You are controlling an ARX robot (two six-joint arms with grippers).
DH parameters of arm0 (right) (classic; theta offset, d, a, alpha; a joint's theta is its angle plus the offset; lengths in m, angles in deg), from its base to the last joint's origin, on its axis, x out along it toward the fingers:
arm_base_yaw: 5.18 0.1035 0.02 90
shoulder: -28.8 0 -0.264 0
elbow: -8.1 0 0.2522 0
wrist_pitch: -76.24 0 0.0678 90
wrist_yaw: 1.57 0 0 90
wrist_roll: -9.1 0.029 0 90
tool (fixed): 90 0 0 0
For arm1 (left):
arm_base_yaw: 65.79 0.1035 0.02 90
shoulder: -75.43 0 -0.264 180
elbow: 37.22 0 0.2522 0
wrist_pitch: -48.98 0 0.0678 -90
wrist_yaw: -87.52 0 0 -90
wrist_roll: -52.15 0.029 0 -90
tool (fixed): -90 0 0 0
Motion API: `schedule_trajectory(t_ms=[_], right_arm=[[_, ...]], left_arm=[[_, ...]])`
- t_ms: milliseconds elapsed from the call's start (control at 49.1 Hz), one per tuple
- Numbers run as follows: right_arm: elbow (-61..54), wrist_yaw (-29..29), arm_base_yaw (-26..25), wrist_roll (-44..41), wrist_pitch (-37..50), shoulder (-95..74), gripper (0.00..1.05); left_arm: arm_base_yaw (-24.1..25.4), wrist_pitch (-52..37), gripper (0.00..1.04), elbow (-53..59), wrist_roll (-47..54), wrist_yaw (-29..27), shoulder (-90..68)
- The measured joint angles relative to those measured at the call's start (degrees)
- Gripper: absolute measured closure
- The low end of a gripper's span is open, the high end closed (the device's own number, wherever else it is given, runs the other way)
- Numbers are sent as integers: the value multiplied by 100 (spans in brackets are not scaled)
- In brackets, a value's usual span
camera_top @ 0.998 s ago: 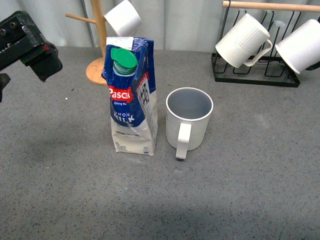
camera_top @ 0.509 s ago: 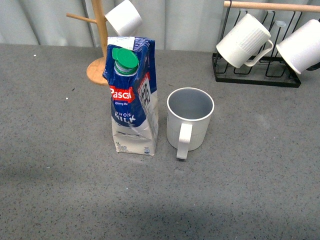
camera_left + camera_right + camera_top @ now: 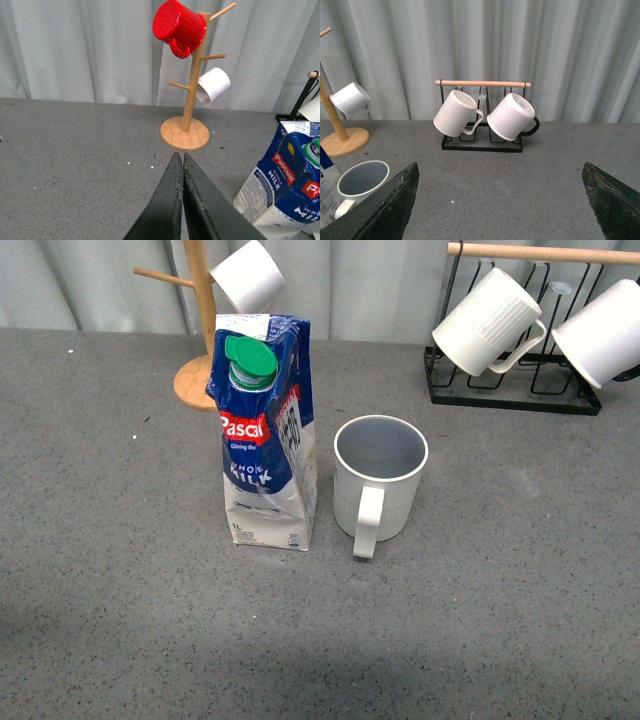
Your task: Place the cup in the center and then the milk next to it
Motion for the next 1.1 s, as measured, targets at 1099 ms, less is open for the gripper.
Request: schedule_trajectory(t_ms=[1099], right_arm=[[0,0,0,0,0,0,9]], left_arm=[[0,3189,101,52,2,13,3425]])
